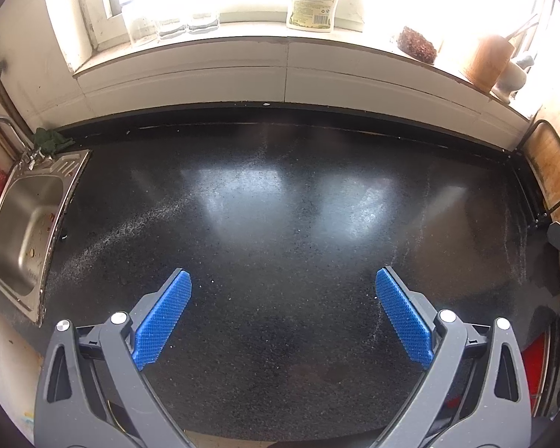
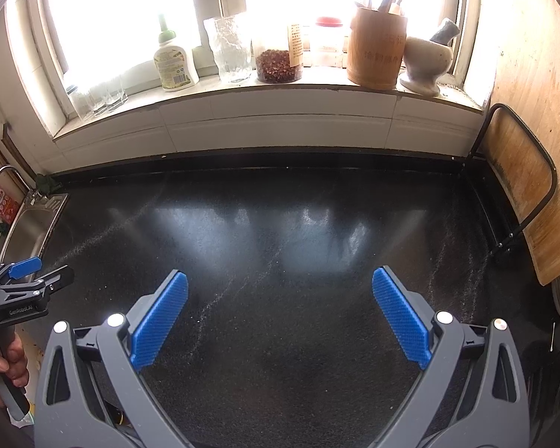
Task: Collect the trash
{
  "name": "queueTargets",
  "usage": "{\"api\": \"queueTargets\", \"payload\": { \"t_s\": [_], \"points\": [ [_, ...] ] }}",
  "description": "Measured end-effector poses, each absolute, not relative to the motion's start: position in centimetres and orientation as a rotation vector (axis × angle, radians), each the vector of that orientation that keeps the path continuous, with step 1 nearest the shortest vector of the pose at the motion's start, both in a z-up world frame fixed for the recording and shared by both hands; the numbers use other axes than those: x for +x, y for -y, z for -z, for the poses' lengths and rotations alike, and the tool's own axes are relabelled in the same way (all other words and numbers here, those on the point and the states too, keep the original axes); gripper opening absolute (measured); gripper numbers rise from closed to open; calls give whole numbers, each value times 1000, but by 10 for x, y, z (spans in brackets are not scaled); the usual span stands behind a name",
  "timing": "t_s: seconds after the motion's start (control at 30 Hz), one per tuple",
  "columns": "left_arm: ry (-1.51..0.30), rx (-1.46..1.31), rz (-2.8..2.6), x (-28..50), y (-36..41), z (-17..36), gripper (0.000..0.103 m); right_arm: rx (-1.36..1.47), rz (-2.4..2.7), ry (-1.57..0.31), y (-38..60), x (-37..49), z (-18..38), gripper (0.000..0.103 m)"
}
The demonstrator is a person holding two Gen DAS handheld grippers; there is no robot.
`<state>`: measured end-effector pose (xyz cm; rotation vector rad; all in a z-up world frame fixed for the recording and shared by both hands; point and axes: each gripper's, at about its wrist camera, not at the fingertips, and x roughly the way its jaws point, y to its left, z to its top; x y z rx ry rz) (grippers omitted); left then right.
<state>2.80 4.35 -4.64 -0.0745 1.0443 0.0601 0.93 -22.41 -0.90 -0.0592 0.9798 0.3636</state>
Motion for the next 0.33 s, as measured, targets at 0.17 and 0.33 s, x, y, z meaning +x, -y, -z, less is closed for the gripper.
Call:
{"api": "queueTargets", "payload": {
  "t_s": [0.17, 0.33],
  "points": [
    [-1045, -56, -63, 30, -42, 48, 96, -59, -362, -991, 223, 12, 12, 96],
    [-1049, -63, -69, 38, -46, 53, 96, -54, -361, -1007, 225, 19, 22, 96]
  ]
}}
